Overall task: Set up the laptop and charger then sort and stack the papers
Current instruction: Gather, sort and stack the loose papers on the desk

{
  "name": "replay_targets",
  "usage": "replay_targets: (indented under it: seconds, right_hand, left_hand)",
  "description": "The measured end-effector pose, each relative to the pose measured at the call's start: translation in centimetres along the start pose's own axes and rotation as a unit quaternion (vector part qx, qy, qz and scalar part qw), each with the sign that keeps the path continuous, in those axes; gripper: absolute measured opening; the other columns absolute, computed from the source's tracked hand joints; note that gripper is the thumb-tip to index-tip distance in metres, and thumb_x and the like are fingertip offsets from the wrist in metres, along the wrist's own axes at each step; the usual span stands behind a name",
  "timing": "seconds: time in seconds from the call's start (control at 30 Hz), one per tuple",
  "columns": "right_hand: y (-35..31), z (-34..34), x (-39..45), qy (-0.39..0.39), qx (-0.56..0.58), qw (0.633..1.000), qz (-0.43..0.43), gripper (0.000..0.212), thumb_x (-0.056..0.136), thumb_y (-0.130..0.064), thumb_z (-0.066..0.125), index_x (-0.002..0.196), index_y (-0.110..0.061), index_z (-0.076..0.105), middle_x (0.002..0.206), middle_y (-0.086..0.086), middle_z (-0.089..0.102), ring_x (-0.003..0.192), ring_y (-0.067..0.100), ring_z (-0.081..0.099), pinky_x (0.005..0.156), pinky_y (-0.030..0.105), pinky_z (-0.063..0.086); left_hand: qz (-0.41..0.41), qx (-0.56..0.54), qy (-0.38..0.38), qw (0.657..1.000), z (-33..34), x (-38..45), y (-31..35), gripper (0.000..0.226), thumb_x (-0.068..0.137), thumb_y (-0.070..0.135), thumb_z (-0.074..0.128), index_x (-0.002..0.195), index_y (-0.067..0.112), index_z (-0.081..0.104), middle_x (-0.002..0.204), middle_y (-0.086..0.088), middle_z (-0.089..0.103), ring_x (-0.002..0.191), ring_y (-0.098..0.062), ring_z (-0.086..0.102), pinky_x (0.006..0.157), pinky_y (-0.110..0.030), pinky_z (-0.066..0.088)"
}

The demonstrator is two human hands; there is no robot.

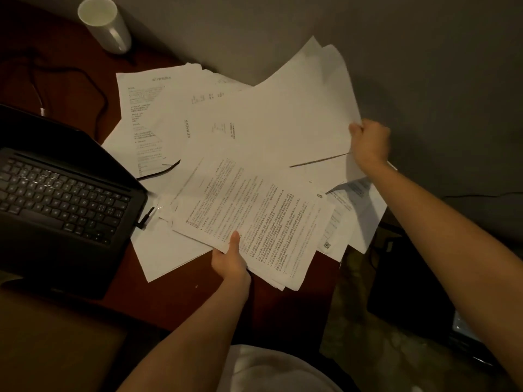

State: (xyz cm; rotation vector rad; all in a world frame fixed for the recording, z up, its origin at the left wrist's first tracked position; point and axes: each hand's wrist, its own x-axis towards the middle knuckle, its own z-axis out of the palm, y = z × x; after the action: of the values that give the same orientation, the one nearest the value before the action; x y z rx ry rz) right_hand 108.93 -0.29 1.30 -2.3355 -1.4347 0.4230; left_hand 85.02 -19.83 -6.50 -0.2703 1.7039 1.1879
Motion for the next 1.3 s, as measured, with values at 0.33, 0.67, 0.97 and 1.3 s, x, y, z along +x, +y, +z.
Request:
replay_targets:
  seconds: [0.33, 0.67, 0.97, 1.3]
  right_hand:
    - [-0.3, -8.1, -4.7, 0.193, 0.265, 0.944, -0.032, 0.028, 0.094, -0.018, 0.054, 0.082, 0.007, 0.061, 0.079, 0.006, 0.059, 0.073, 0.009, 0.053, 0.065, 0.013, 0.046]
    - [-1.4, -8.1, -11.0, 0.22, 0.439, 0.868, 0.067, 0.036, 0.09, -0.014, 0.061, 0.062, -0.019, 0.039, 0.066, -0.007, 0.039, 0.06, 0.003, 0.038, 0.061, 0.018, 0.038]
    - [2.7, 3.4, -18.8, -0.071, 0.361, 0.918, 0.148, 0.039, 0.096, -0.015, 0.052, 0.134, -0.006, 0.05, 0.114, 0.003, 0.056, 0.105, 0.017, 0.051, 0.095, 0.029, 0.041]
    - [2.3, 2.1, -12.1, -0.27, 0.158, 0.947, 0.073, 0.035, 0.097, -0.023, 0.049, 0.122, 0.001, 0.057, 0.12, 0.014, 0.06, 0.112, 0.028, 0.054, 0.093, 0.031, 0.042]
  left_hand:
    - [-0.013, -0.004, -0.029, 0.999, -0.2, -0.5, 0.3, 0.033, 0.087, 0.006, 0.067, 0.119, 0.008, 0.059, 0.099, 0.0, 0.063, 0.075, -0.008, 0.06, 0.068, -0.028, 0.051]
    - [-0.002, 0.038, -0.049, 0.998, -1.1, -0.1, 0.3, 0.046, 0.084, 0.014, 0.072, 0.127, 0.008, 0.055, 0.12, -0.007, 0.063, 0.1, -0.02, 0.06, 0.088, -0.032, 0.048]
    - [-0.071, -0.037, -0.169, 0.982, -2.8, 0.4, 0.7, 0.062, 0.088, 0.065, 0.044, 0.126, 0.019, 0.059, 0.119, -0.006, 0.065, 0.116, -0.029, 0.057, 0.103, -0.046, 0.044]
    - [-0.066, 0.054, -0.176, 0.981, -3.4, 0.6, 0.7, 0.051, 0.077, 0.008, 0.076, 0.124, 0.0, 0.057, 0.107, -0.009, 0.067, 0.087, -0.019, 0.066, 0.068, -0.027, 0.056]
